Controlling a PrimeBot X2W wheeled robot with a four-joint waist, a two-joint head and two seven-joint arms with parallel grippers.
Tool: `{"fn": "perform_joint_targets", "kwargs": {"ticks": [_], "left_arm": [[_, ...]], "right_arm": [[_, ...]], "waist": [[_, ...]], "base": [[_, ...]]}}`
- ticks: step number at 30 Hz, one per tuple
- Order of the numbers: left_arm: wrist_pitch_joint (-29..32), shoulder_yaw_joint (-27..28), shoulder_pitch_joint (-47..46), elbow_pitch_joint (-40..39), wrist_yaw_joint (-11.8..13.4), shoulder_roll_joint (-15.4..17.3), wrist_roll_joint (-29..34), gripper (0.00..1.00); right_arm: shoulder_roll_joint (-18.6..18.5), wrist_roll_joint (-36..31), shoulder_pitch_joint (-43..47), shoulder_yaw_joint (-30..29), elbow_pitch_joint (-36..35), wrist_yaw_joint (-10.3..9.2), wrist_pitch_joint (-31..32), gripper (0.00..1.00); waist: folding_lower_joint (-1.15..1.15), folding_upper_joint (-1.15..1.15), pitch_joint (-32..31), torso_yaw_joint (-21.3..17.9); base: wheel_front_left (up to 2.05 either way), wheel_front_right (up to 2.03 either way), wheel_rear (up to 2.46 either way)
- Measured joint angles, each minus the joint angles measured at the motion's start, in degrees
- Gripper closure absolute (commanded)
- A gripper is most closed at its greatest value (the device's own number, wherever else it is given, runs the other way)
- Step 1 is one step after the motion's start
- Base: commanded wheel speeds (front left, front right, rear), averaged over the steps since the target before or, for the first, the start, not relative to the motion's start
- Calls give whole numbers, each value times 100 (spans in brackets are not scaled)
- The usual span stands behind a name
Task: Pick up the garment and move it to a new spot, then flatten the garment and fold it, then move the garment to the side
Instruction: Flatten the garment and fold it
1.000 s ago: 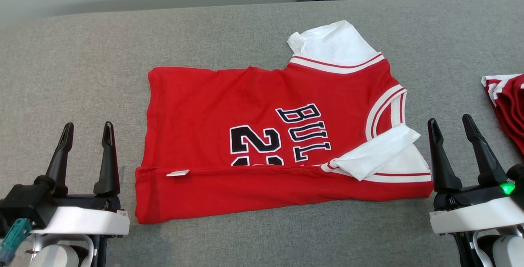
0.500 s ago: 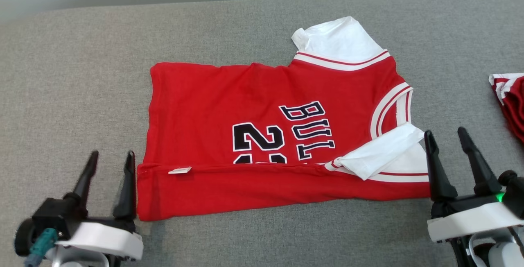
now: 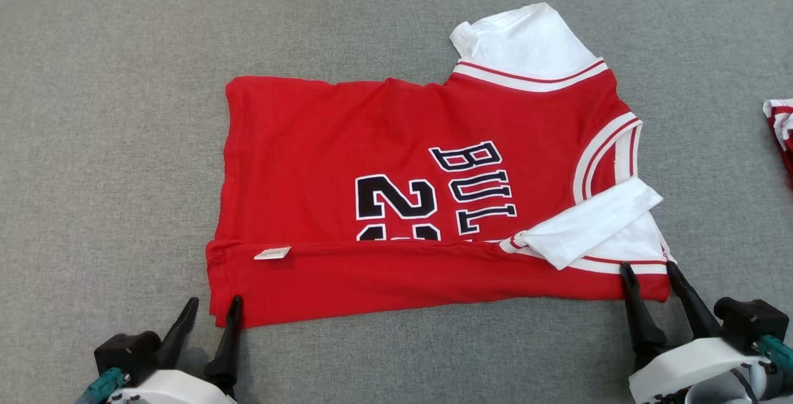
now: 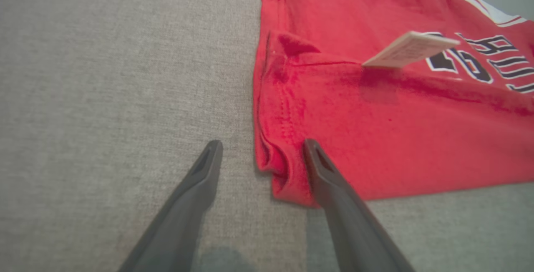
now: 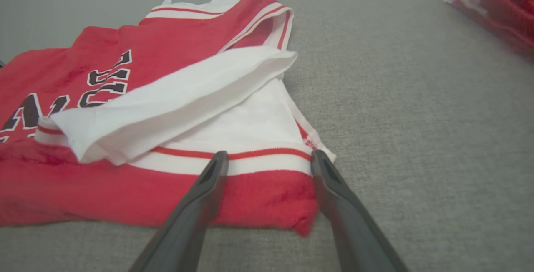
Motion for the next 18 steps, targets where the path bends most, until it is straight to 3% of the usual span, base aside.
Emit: {"fn": "perform_joint_targets", "kwargs": {"ticks": [2, 3, 4, 6, 7, 18], "left_arm": [[83, -3, -66, 93, -76, -7, -70, 2], [152, -7, -92, 127, -135, 0, -127, 39], [199, -9, -116, 159, -178, 15, -177, 100], [323, -20, -162, 208, -255, 70, -243, 100], [383, -46, -183, 205, -299, 73, -274, 100], [928, -96, 166, -465, -148, 368, -315, 100]], "right_arm": [[0, 18, -64, 9, 147, 0, 77, 0], [-8, 26, -94, 48, 188, 0, 99, 0], [-14, 89, -114, 78, 221, 0, 103, 29], [-43, 203, -162, 159, 279, -1, 185, 82], [-54, 241, -170, 176, 288, -1, 185, 100], [-110, 526, 376, 11, -276, 2, 486, 100]], "waist": [[0, 0, 8, 4], [0, 0, 6, 2], [0, 0, 4, 0], [0, 0, -6, -5], [0, 0, -13, -8], [0, 0, -148, 37]], "base": [[0, 0, 0], [0, 0, 0], [0, 0, 0], [0, 0, 0], [0, 0, 0], [0, 0, 0]]}}
